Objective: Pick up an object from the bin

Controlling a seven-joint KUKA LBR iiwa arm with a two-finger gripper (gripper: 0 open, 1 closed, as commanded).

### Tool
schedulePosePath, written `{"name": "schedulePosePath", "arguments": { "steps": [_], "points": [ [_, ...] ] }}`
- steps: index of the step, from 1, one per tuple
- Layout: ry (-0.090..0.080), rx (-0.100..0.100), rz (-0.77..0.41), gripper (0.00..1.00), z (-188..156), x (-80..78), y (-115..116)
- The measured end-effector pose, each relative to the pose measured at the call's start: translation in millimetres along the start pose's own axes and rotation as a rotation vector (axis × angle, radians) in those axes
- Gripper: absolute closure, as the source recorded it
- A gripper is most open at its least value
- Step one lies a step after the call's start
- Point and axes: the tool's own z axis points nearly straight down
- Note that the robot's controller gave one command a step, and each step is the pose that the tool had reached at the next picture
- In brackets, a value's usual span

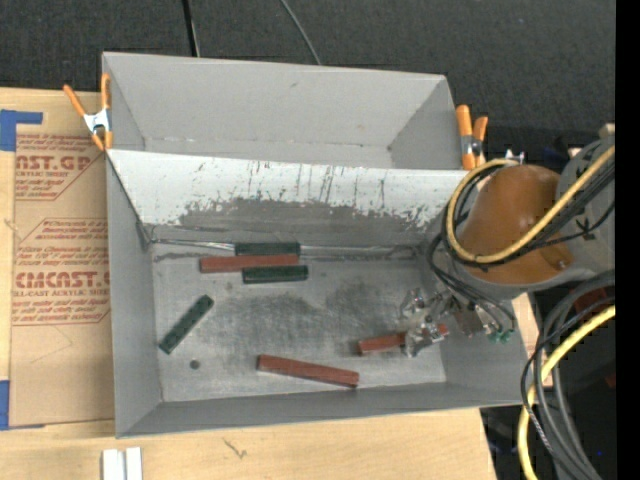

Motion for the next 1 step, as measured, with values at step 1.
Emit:
{"name": "schedulePosePath", "arguments": {
  "steps": [1],
  "points": [
    [0.002, -0.004, -0.320, 1.00, -129.4, -47.1, 25.3]
  ]
}}
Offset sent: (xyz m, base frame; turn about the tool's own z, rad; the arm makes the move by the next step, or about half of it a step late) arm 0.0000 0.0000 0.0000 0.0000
